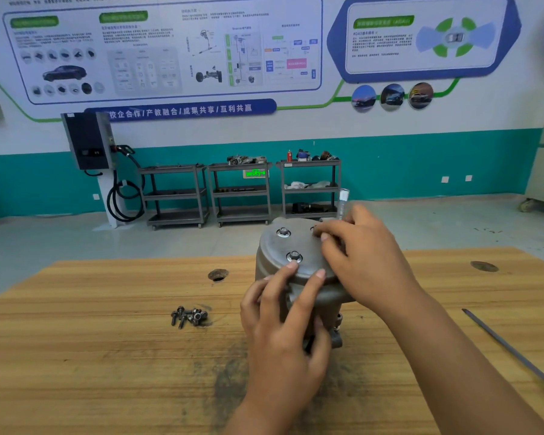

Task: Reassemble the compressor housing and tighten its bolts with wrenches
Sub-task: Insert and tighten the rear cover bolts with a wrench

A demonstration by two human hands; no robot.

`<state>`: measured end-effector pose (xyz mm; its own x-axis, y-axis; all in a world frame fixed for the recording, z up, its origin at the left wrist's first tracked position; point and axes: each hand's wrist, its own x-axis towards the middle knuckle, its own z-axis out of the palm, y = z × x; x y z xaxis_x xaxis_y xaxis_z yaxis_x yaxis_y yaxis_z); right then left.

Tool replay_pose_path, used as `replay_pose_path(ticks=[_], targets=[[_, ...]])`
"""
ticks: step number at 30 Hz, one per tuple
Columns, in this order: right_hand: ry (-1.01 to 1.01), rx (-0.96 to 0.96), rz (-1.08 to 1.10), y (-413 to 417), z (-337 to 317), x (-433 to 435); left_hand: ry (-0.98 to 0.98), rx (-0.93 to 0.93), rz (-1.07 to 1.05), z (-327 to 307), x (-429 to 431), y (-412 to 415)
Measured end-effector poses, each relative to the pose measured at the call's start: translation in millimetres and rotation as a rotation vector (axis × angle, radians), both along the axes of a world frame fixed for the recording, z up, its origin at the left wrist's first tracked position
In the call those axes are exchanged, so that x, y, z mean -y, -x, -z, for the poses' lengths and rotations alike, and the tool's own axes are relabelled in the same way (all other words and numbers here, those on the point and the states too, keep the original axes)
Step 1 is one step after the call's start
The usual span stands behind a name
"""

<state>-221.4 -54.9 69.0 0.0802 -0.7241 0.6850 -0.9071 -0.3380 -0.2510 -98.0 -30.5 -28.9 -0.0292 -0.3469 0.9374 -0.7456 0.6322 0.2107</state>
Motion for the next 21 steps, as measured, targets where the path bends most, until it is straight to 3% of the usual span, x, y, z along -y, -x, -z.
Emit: replay_pose_path(ticks=[3, 8, 14, 17, 21], targets=[[-0.044, -0.05, 0.122, 12, -6, -4, 0.008, -0.013, -0.004, 1, 0, -1], [-0.316, -0.17, 0.251, 42, -25, -26, 0.012, -0.041, -0.012, 4, -1, -5], [-0.632, -0.104, -0.103, 54, -43, -64, -0.06, -0.068, 0.002, 4, -2, -8], [-0.615, -0.18, -0.332, 40, -44, -76, -0.038, -0.082, 0.022, 2, -1, -6], [-0.358, -0.218, -0.441, 10, -37, -71, -0.135, -0.202, 0.124, 1, -1, -3]])
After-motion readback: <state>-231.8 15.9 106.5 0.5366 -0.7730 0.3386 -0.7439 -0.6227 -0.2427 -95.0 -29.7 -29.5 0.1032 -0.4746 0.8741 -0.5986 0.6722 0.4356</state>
